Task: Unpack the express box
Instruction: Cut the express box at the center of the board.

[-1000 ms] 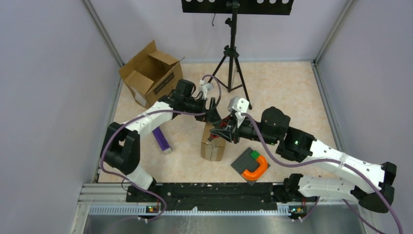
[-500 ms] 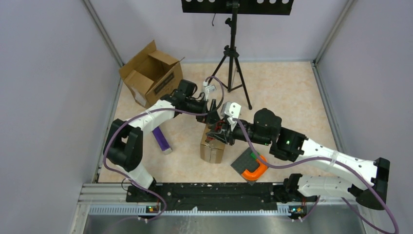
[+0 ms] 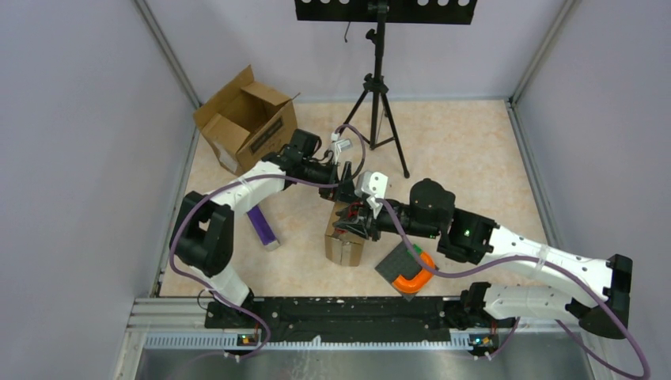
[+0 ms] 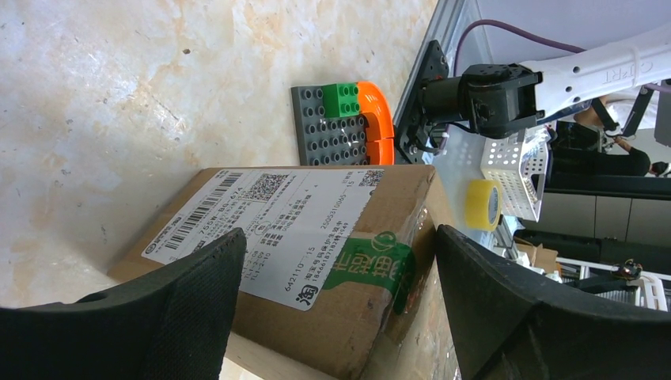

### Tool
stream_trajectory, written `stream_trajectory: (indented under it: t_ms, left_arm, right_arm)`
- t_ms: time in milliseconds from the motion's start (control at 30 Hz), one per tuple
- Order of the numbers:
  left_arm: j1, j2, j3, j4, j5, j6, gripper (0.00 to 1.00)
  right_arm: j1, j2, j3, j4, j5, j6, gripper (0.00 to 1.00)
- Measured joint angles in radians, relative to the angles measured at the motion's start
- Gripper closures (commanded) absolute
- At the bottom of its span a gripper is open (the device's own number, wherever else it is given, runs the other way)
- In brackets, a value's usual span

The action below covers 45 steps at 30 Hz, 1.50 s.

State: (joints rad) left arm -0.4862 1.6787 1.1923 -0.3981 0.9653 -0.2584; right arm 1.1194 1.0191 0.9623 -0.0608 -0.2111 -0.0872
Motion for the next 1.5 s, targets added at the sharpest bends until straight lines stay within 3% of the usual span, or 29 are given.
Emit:
stream_trajectory:
  t_ms: [1200,1500]
  left_arm:
    - [0.000,0.013,0.011,-0.015,0.014,0.003,0.14]
    - [0.000,0.032,0.033,-0.042,0.027,0.022,0.14]
  right_arm:
    - [0.006,0.030,-0.103,0.049,0.053,0.002,1.00]
    - [0.038,0.029,-0.057,-0.028,0.099,-0.011,1.00]
